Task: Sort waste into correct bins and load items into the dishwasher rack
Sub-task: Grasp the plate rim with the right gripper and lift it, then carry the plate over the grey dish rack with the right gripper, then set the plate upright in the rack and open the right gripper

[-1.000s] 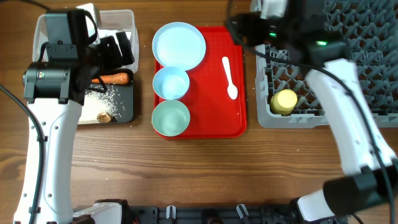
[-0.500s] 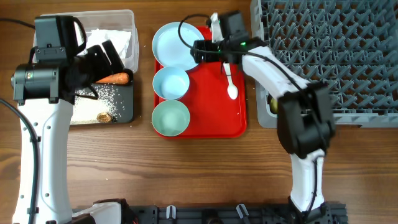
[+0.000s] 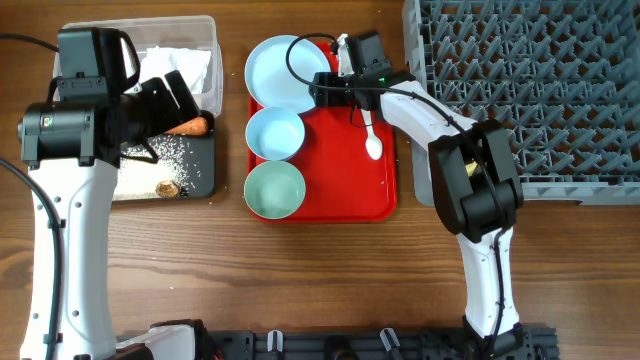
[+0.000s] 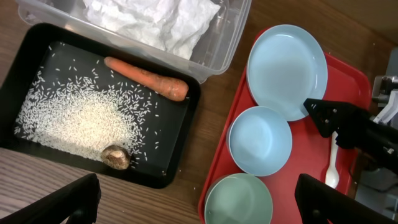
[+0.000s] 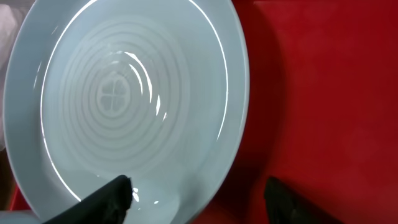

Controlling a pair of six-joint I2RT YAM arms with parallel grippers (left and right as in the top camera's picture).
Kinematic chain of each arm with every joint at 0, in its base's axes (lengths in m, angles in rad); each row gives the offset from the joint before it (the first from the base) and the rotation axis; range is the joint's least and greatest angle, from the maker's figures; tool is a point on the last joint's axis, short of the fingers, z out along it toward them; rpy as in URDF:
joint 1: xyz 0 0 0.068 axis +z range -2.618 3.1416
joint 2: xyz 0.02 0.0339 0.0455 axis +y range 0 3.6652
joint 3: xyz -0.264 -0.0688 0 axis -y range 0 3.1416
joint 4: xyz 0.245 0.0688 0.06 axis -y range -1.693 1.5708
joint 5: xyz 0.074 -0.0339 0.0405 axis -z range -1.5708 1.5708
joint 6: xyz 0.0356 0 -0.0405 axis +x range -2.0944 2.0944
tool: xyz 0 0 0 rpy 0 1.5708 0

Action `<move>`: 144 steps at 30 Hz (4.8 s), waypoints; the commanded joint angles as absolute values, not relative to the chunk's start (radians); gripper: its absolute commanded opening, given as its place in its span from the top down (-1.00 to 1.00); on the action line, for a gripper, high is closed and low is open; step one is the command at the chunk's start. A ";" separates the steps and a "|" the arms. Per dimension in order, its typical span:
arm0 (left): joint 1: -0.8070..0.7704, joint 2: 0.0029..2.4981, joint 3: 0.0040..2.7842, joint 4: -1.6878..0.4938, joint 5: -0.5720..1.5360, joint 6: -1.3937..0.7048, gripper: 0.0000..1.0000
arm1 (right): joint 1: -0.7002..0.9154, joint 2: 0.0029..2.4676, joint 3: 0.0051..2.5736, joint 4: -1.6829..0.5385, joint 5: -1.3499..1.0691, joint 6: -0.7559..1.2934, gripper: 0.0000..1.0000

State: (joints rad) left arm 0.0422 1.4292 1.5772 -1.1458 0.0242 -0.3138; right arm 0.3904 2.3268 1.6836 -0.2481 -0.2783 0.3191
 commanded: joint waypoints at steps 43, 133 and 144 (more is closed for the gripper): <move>0.043 1.422 1.577 -1.168 0.025 -0.326 -1.00 | 0.309 2.270 1.696 -0.268 -0.108 0.309 0.91; 0.043 1.422 1.577 -1.168 0.025 -0.326 -1.00 | -0.155 1.950 1.695 -0.377 0.608 -0.323 -0.99; 0.043 1.422 1.577 -1.168 0.025 -0.326 -1.00 | -0.143 1.665 1.696 -0.510 0.094 -0.092 -0.99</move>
State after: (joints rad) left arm 0.0422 1.4292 1.5772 -1.1675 0.0242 -0.3138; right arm -0.1577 1.8019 1.6917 -0.4664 0.4431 -0.2306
